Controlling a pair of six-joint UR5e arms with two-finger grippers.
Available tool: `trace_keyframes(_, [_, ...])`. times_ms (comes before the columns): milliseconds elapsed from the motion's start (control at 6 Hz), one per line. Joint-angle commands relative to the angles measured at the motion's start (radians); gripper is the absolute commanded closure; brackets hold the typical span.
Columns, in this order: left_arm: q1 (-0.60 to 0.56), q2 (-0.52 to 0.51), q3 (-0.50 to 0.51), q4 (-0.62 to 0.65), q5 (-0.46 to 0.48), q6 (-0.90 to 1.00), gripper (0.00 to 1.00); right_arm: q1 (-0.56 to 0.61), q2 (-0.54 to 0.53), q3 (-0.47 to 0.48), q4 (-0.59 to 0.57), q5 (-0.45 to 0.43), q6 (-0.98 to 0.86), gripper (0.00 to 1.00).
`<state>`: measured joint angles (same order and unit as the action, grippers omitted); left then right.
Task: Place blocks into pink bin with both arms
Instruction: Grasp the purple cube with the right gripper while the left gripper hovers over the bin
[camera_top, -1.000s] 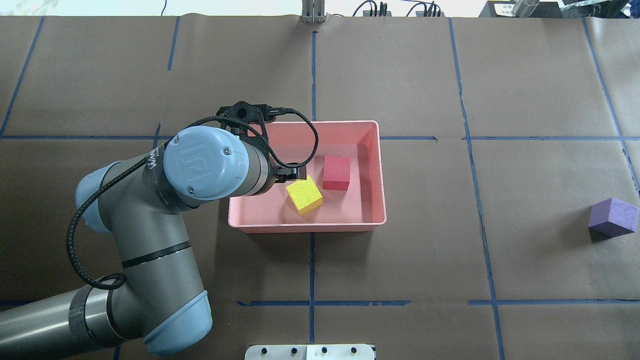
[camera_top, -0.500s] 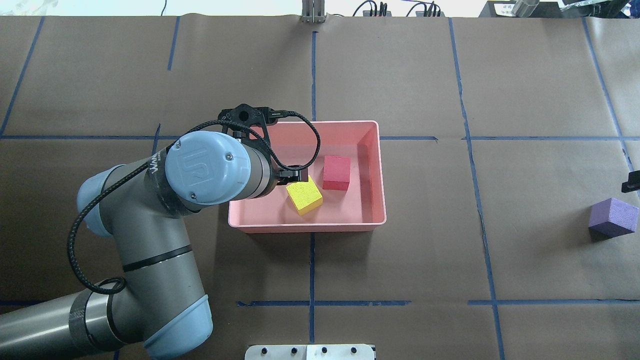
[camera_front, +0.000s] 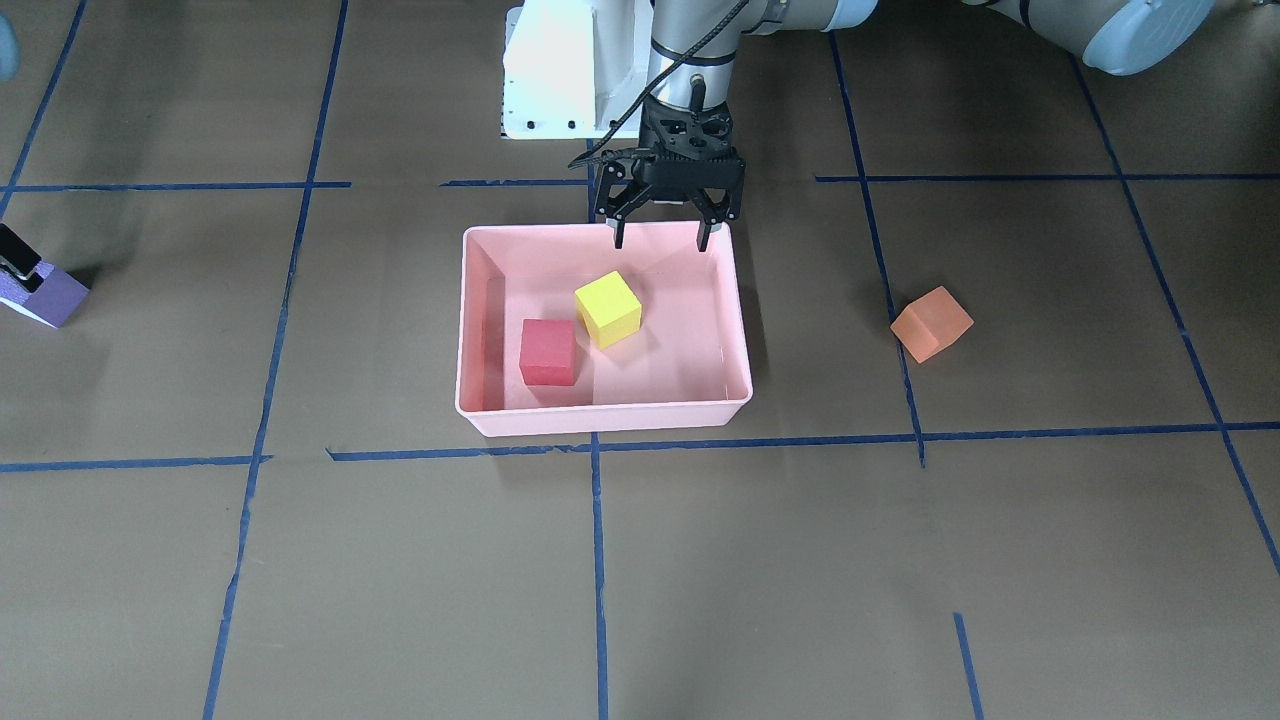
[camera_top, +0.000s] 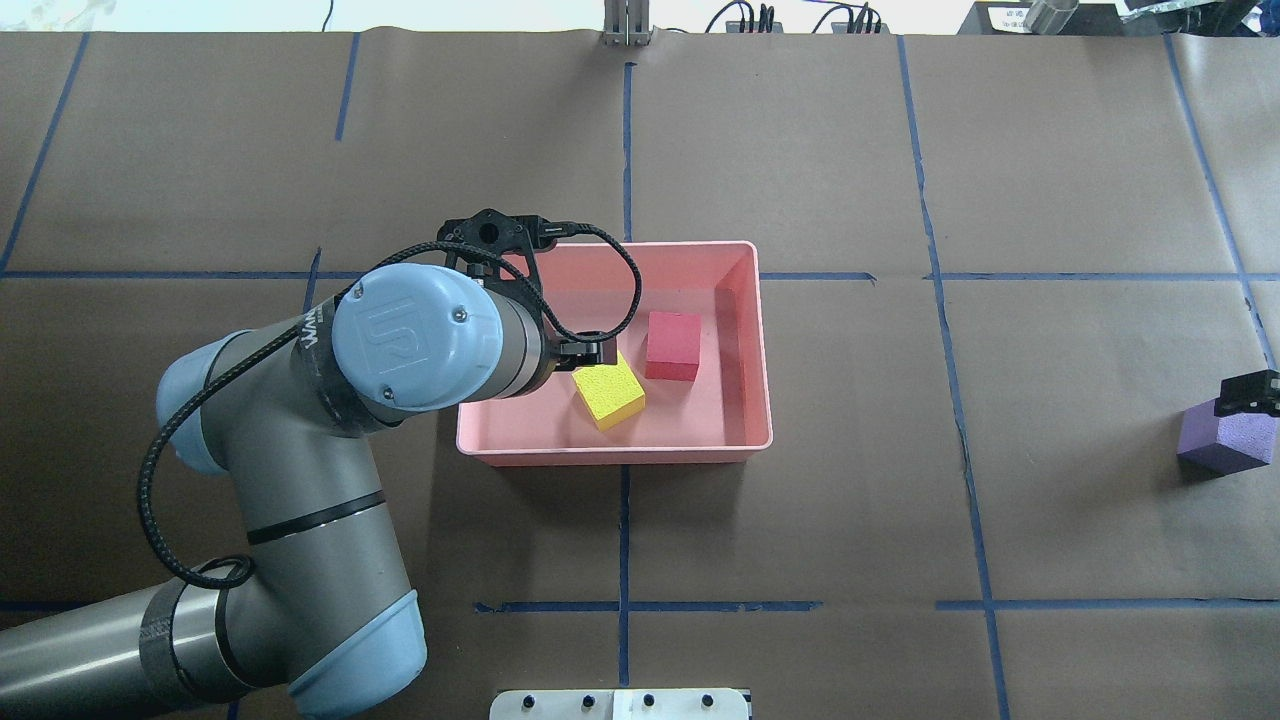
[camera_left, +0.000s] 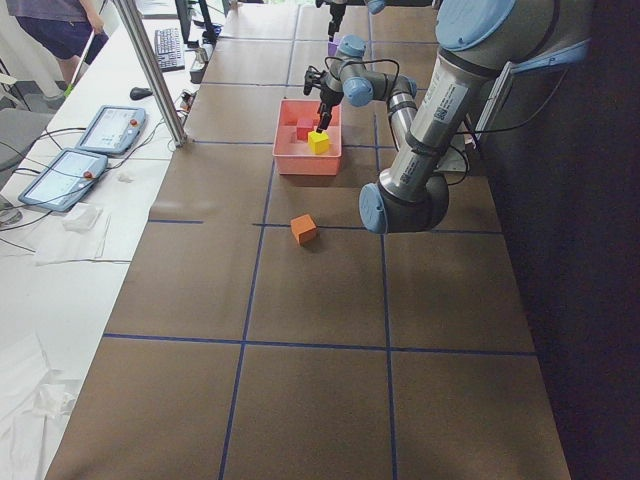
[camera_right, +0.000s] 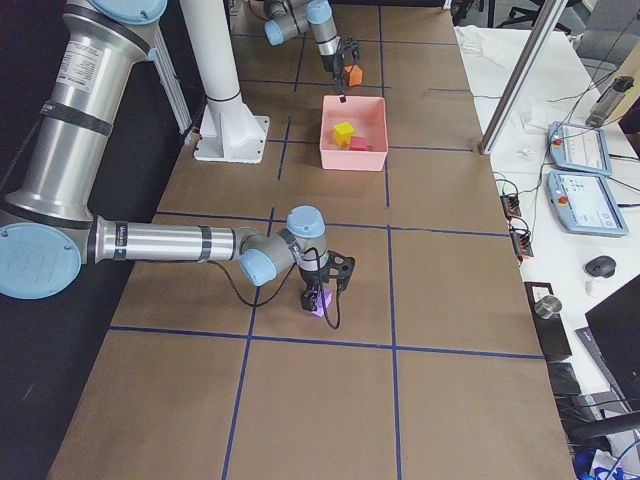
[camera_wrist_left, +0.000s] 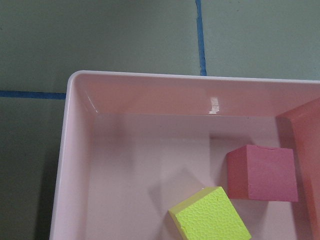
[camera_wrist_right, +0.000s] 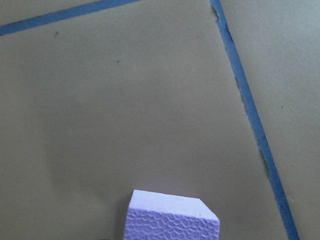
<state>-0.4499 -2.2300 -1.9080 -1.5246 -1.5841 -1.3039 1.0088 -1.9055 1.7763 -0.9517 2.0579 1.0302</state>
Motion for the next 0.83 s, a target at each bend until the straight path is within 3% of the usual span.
trace_keyframes(0, [0.000, 0.001, 0.000, 0.000, 0.001, 0.000, 0.00, -0.048, -0.003, -0.035, 0.001, -0.033, 0.001, 0.00])
trace_keyframes(167, [0.000, 0.001, 0.000, 0.000, 0.001, 0.002, 0.00, -0.070, 0.003, -0.047, 0.001, -0.041, -0.002, 0.01])
trace_keyframes(333, [0.000, 0.001, 0.000, 0.000, 0.001, 0.002, 0.00, -0.070, 0.006, -0.047, 0.001, -0.041, -0.007, 0.19])
trace_keyframes(500, [0.000, 0.003, 0.001, 0.000, 0.001, 0.002, 0.00, -0.076, 0.006, -0.046, 0.001, -0.039, -0.015, 0.58])
trace_keyframes(667, [0.000, 0.004, 0.000, 0.001, 0.000, 0.006, 0.00, -0.078, 0.008, -0.037, 0.001, -0.038, -0.015, 0.66])
